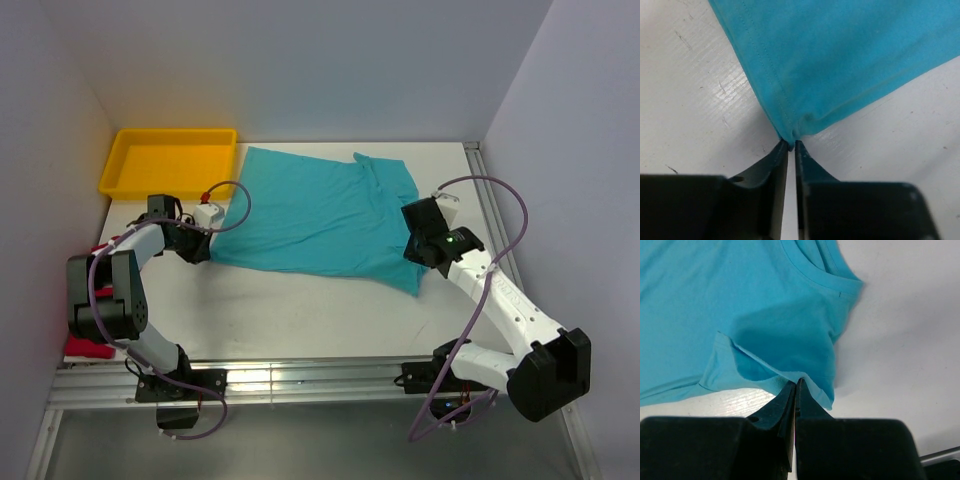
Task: Roll the t-shirts
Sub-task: Fold the tshirt
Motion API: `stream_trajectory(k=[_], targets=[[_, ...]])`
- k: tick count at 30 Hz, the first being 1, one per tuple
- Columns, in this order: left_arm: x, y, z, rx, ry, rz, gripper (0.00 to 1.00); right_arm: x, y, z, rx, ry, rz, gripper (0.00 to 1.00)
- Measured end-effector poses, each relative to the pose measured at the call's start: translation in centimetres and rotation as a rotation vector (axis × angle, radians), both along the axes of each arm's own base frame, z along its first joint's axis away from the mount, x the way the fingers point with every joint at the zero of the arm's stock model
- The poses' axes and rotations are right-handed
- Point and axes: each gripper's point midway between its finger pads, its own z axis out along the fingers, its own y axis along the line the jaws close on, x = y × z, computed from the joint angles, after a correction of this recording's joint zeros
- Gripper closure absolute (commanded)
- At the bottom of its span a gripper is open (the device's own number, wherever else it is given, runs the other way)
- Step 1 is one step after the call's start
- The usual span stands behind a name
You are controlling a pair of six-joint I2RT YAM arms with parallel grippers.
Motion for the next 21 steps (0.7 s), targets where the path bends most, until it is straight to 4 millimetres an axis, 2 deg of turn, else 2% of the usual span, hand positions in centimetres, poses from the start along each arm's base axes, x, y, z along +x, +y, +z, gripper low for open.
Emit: stream_trajectory(k=[4,12,21], targets=[[-0.1,-0.2,-0.2,-0.009,0.008,-0.004,0.99,0.2,0.1,0.2,-0.002,-0.001,0.003,1.0],[0.1,-0.5,-0.2,-0.032,0.038,-0.013,1.0,0.6,0.0,1.0,-0.005,-0.016,0.009,1.0],[2.2,-0.5,2.1,-0.072,0.043,0.029,1.0,1.1,0.0,2.2,-0.008,-0.044,0.014,1.0]])
